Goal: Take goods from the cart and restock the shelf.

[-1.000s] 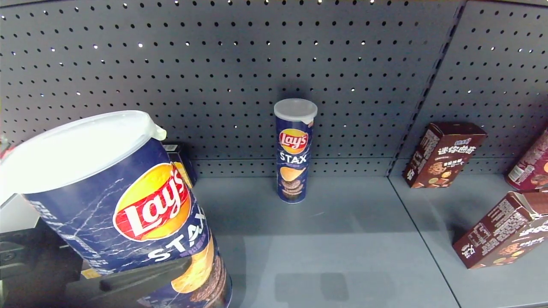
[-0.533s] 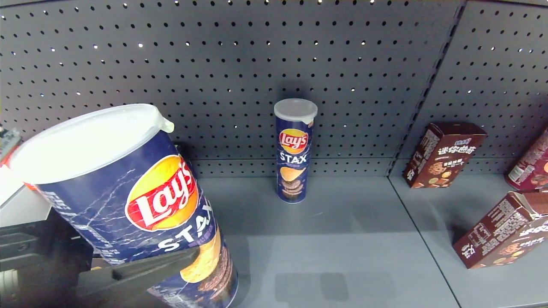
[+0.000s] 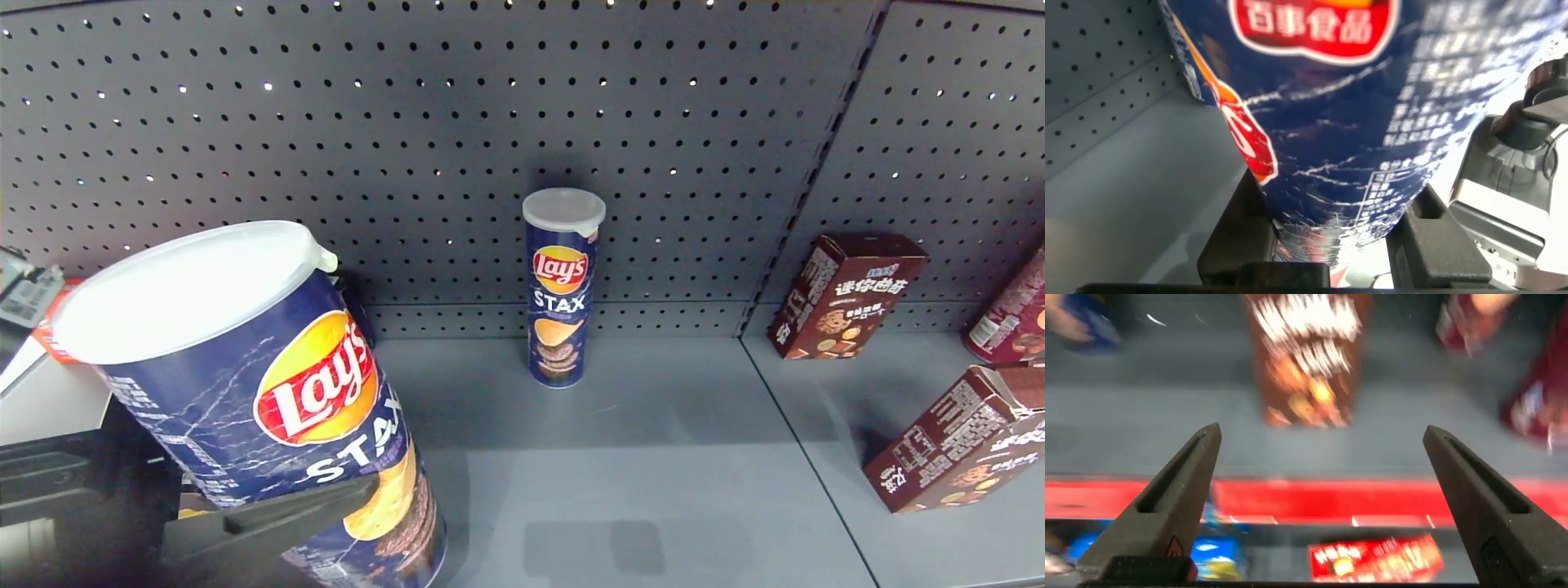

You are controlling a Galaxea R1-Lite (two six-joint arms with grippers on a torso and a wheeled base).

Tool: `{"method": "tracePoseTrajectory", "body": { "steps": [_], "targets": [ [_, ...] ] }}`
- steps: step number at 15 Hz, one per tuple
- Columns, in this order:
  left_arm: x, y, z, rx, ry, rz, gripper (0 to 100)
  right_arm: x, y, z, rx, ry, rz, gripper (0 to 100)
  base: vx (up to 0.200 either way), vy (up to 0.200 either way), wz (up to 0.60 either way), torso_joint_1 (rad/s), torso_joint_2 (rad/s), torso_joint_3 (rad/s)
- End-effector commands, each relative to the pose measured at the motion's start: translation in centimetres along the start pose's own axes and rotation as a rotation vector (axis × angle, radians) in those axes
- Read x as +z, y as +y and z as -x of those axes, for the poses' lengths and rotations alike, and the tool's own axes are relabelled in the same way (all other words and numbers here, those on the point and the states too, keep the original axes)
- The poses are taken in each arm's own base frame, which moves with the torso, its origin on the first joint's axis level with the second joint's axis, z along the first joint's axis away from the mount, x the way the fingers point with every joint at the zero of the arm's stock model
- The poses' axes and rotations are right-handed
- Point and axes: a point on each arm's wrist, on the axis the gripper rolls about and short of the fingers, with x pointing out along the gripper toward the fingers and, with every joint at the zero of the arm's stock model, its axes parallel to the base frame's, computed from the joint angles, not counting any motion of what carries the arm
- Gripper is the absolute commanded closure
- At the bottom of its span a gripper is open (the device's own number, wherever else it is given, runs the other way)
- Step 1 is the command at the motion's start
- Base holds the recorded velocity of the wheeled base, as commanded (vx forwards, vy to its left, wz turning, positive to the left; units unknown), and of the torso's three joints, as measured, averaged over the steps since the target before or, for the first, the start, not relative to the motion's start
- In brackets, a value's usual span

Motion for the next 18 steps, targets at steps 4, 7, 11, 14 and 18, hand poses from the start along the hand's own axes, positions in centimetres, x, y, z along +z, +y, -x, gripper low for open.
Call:
{"method": "tracePoseTrajectory", "body": {
  "steps": [4,7,11,14,18],
  "targets": [
    [-0.8,0.0,0.1,0.007,0.024,0.015,100,10.0,0.1,-3.1,0.242,0.009,-0.006,0,0.0,0.0,0.0,0.0,0.0,0.0],
    [-0.8,0.0,0.1,0.007,0.023,0.014,100,11.5,0.5,-5.7,0.337,0.026,-0.007,0,0.0,0.0,0.0,0.0,0.0,0.0],
    [-0.6,0.1,0.1,0.009,0.017,0.014,100,12.3,1.4,-10.2,0.413,0.067,-0.01,0,0.0,0.0,0.0,0.0,0.0,0.0],
    [-0.8,0.0,0.1,0.007,0.021,0.016,100,13.1,3.2,-13.3,0.52,0.108,0.013,0,0.0,0.0,0.0,0.0,0.0,0.0],
    [-0.7,0.1,0.1,0.006,0.021,0.016,100,14.2,5.5,-16.5,0.605,0.146,0.035,0,0.0,0.0,0.0,0.0,0.0,0.0]
  ]
}}
